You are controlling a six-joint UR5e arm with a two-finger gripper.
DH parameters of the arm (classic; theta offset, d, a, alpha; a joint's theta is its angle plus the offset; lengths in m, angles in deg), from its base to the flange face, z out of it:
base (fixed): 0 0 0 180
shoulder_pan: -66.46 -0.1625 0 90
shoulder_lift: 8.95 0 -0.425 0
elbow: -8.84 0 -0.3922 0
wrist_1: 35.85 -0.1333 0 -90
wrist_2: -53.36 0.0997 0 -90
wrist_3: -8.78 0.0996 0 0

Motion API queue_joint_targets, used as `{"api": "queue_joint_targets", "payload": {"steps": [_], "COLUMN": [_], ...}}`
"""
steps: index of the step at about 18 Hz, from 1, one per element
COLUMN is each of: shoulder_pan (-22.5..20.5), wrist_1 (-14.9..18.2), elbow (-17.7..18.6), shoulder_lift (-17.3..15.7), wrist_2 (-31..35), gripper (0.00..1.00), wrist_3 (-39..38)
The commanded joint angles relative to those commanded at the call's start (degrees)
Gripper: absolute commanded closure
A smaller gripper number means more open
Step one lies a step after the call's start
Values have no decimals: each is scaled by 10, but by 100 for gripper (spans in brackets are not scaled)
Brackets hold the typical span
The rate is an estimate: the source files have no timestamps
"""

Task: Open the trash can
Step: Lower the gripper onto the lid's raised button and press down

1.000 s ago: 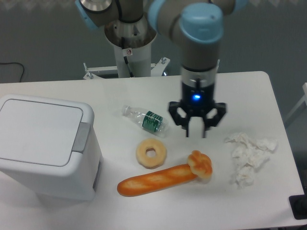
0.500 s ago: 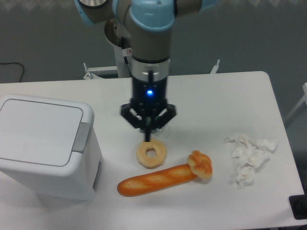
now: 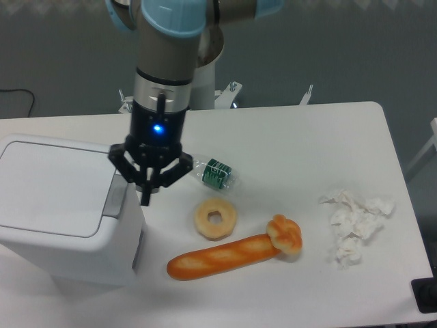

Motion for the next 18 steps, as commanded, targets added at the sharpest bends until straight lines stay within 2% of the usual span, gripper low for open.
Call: {"api": "queue_joint_targets", "payload": {"steps": [18], "shoulder_pan": [5], "wrist_1": [1], "elbow": [10], "shoulder_lift": [0], "wrist_2": [4], "gripper": [97], "wrist_3": [-6]}}
